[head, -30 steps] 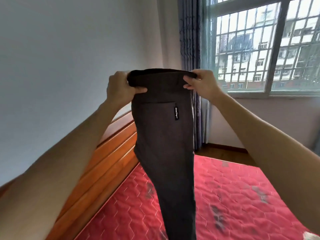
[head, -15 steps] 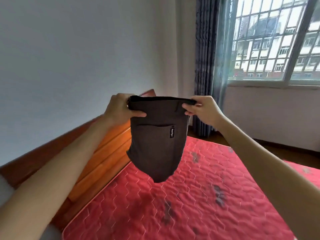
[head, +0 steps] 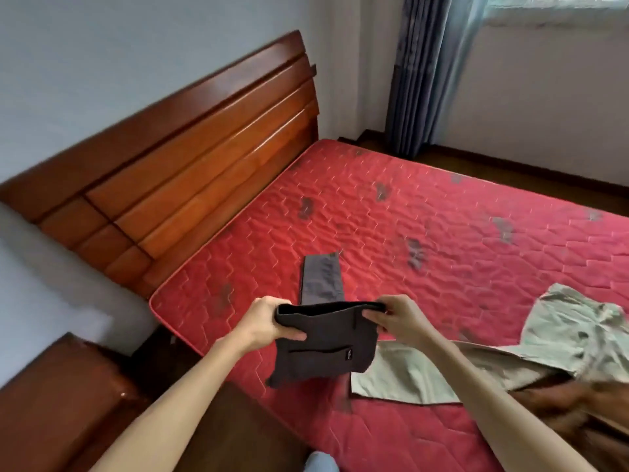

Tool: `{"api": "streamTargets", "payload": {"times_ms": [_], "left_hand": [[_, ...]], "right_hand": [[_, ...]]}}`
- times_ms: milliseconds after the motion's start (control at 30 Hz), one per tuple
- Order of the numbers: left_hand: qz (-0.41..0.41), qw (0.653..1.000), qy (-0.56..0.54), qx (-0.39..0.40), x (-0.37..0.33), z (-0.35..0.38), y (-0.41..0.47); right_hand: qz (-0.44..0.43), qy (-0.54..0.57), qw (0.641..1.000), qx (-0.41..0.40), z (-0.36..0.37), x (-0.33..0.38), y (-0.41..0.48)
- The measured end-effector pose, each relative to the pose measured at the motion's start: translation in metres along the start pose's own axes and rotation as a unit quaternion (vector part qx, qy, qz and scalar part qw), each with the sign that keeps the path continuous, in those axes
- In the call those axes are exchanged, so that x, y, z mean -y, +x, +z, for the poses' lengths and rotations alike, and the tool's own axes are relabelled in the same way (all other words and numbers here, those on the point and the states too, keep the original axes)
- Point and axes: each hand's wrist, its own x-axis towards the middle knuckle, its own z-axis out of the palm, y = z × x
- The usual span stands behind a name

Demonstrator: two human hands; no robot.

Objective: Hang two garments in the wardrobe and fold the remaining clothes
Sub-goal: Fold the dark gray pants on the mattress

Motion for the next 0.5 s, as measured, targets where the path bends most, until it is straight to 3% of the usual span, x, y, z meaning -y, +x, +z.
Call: {"api": "streamTargets", "payload": {"times_ms": [200,500], "left_hand": [[-0.105,0.992,-0.028,0.063,0.058,0.059,0.021],[-0.251,0.966,-0.040,0.039,0.197,0.162,0.135]], "right_hand": [[0.117,-0.023,0.992,0.026,0.057,-0.061,0.028],[0.214,-0.092,0.970,0.063,0.160,-0.183,0.153]]}}
